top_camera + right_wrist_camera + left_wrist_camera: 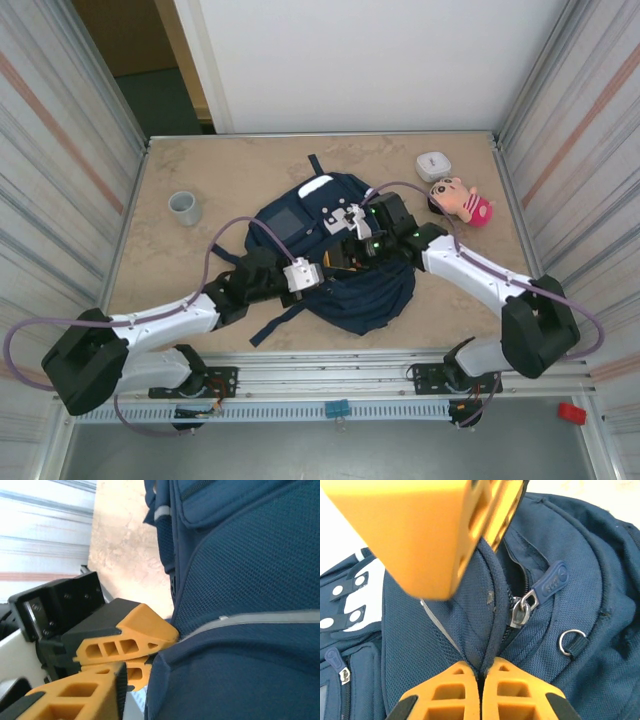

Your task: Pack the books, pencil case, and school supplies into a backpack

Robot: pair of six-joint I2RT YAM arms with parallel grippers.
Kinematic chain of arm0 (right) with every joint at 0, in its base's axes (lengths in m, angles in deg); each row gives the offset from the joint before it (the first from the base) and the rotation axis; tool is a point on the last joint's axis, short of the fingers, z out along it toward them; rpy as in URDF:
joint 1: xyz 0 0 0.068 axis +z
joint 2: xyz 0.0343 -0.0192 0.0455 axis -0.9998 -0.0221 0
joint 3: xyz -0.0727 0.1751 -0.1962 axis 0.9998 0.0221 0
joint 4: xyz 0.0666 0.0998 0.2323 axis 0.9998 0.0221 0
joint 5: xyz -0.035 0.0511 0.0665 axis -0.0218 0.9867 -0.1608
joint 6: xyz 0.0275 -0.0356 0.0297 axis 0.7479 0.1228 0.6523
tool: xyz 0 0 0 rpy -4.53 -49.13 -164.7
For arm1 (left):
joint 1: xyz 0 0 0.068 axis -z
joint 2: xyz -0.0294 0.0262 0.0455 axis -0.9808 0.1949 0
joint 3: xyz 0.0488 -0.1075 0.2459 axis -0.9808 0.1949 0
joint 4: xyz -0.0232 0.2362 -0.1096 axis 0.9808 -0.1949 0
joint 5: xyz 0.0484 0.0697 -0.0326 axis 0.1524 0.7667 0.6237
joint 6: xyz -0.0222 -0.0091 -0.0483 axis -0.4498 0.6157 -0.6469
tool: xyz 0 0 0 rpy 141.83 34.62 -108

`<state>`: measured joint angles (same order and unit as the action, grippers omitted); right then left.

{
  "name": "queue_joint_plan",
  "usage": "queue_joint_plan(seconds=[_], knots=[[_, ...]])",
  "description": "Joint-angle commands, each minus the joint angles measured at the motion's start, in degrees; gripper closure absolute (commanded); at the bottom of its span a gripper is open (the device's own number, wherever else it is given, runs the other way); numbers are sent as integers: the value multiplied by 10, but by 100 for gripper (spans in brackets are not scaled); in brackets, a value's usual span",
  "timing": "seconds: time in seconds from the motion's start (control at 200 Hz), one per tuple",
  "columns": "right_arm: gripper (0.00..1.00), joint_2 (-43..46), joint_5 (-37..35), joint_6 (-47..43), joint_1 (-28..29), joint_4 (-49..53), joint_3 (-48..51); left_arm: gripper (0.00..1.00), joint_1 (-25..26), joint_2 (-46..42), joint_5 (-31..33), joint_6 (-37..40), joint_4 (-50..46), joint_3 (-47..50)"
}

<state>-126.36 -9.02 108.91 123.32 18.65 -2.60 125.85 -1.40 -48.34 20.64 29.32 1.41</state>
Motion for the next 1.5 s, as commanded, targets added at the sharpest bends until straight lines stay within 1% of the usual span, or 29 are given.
queue_joint_plan(seconds=[0.0, 0.06, 0.135, 0.205, 0.296, 0.441, 0.616, 0.712, 0.807, 0.877, 0.937, 1.027, 1.183, 1.313, 1.403, 1.428, 1.493], knots=[[51, 82, -78, -27, 16, 47, 4, 100, -11, -7, -55, -35, 16, -24], [50, 117, -144, -34, 36, 79, 16, 100, -14, -11, -61, -39, 9, -26], [49, 161, -211, -36, 79, 102, 36, 100, -16, -15, -67, -44, 4, -27], [49, 192, -254, -29, 115, 114, 53, 100, -19, -16, -71, -48, 3, -28], [49, 209, -296, -19, 151, 122, 67, 100, -18, -15, -77, -50, 3, -31], [49, 186, -343, -36, 177, 124, 59, 100, -18, -10, -84, -56, 6, -32], [48, 130, -341, -62, 180, 92, 37, 100, -19, -11, -89, -62, 9, -34], [54, 103, -331, -69, 183, 81, 24, 100, -19, -12, -91, -64, 12, -34], [68, 91, -339, -73, 191, 77, 13, 100, -19, -12, -90, -64, 11, -35], [80, 91, -348, -75, 194, 80, 9, 100, -19, -14, -84, -63, 9, -34], [90, 95, -366, -75, 193, 93, 6, 100, -18, -15, -75, -61, 3, -34], [100, 110, -392, -74, 187, 117, 5, 100, -19, -19, -55, -55, -11, -34], [100, 150, -427, -69, 150, 173, 11, 100, -19, -36, -9, -60, -33, -23], [100, 194, -440, -67, 96, 209, 26, 100, -20, -59, 22, -68, -47, -4], [100, 213, -427, -71, 57, 213, 38, 100, -21, -77, 35, -69, -63, 7], [100, 232, -417, -75, 48, 210, 41, 100, -21, -85, 38, -69, -66, 11], [100, 239, -374, -93, 39, 190, 50, 100, -22, -102, 40, -70, -72, 21]])
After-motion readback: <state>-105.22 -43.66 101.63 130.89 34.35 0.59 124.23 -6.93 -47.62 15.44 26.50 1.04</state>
